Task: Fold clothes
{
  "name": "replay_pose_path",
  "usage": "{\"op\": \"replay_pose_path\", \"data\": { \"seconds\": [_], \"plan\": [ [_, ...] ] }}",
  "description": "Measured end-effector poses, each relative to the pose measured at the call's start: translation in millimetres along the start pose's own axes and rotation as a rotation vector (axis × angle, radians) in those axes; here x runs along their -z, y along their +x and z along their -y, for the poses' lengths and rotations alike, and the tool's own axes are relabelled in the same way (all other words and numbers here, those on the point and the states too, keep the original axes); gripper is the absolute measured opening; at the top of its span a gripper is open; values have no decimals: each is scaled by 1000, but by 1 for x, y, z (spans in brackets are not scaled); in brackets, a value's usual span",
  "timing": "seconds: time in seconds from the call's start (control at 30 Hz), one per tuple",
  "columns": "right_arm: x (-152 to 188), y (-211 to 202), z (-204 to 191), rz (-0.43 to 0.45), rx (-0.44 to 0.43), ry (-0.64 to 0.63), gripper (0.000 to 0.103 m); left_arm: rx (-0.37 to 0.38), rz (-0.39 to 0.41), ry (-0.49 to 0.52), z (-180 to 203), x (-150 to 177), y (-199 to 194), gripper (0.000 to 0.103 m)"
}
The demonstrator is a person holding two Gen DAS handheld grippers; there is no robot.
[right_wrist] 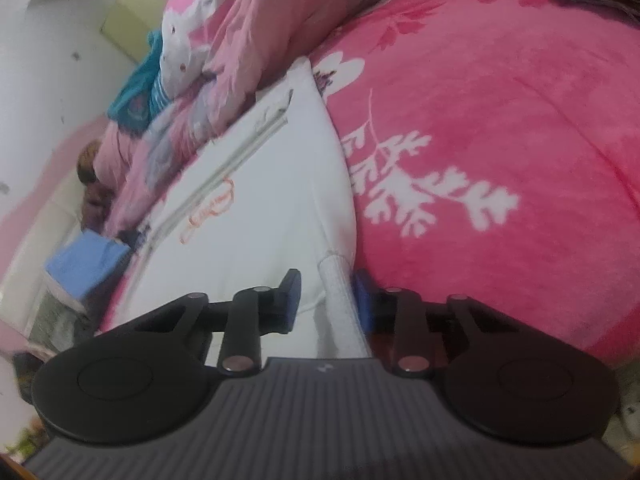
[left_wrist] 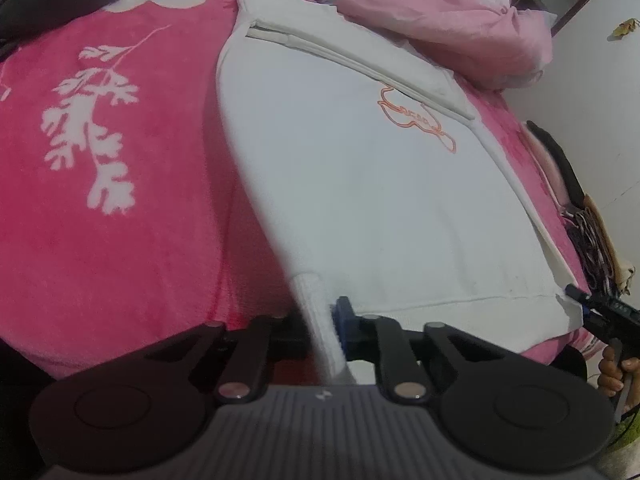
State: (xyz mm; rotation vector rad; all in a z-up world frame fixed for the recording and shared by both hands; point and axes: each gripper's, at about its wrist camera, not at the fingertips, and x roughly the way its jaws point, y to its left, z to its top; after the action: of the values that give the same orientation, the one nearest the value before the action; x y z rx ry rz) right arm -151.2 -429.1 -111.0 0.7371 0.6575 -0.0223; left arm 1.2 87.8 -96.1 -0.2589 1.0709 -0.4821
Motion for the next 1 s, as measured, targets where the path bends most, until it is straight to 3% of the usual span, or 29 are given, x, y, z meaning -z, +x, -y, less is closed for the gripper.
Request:
{"op": "replay_pose_path", "data": {
  "seconds": [0.13,0.43,0.7,1.0],
  "plan": [
    [3,-7,-9,26,27,-14,4,-12,27,19,5,2,-12,7],
    [14,-40,-43,59,18,-68,3,27,92,65,4,1,-57,6],
    [52,-66,-54,-15,25,-45,3,1,49,68,-15,20,-71,6],
    [70,-56,-57,-89,146,-83,4,-58,-20,90,-30,38,-48,8]
  ]
}}
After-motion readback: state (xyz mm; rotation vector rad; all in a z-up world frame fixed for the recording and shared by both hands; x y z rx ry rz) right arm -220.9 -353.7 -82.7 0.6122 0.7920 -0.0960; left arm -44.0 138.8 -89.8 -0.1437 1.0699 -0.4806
